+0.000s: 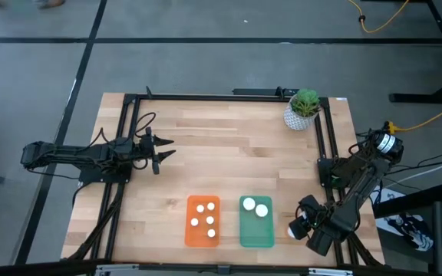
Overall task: Pick and place medicine bottles into bin by pill shape (circle, oval)
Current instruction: Put the top big orange pill bottle into the green bin, then put the big orange pill bottle into the green bin
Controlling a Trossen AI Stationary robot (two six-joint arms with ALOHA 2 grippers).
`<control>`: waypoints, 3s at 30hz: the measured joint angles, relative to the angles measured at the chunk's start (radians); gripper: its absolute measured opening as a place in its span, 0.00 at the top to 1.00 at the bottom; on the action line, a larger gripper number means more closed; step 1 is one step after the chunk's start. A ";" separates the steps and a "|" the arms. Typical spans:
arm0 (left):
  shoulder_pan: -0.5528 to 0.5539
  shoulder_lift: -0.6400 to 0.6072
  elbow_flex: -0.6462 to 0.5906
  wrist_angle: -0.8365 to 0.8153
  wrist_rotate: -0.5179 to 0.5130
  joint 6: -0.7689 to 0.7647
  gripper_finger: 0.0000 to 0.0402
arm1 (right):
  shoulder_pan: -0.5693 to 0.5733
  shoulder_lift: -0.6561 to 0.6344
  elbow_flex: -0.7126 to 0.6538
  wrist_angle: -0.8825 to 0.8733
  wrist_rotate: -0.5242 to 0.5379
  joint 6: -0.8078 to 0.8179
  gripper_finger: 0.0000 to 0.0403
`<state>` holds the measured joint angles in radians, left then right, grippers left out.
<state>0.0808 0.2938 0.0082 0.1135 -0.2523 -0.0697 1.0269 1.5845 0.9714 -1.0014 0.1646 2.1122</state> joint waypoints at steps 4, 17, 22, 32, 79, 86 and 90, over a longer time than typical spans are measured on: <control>0.000 0.000 0.000 0.000 0.000 0.000 0.55 | -0.002 -0.014 0.000 -0.013 0.019 -0.020 0.45; 0.000 0.000 0.000 0.000 0.000 0.000 0.55 | -0.121 -0.143 0.050 -0.083 0.153 -0.294 0.46; 0.000 0.000 0.000 0.000 0.000 0.000 0.55 | -0.193 -0.138 0.127 -0.099 0.176 -0.471 0.46; 0.000 0.000 0.000 0.000 0.000 0.000 0.55 | -0.310 -0.028 0.357 -0.131 0.203 -0.714 0.46; 0.000 0.000 0.000 0.000 0.000 0.000 0.55 | -0.408 0.544 0.789 -0.110 0.069 -0.647 0.31; 0.000 0.000 0.000 0.000 0.000 0.000 0.55 | -0.400 0.543 0.890 -0.196 0.126 -0.647 0.31; 0.000 0.000 0.000 0.000 0.000 0.000 0.55 | -0.380 0.542 0.998 -0.368 0.172 -0.590 0.31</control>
<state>0.0807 0.2939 0.0083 0.1135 -0.2523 -0.0700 0.6470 2.1268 1.9693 -1.3689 0.3368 1.5220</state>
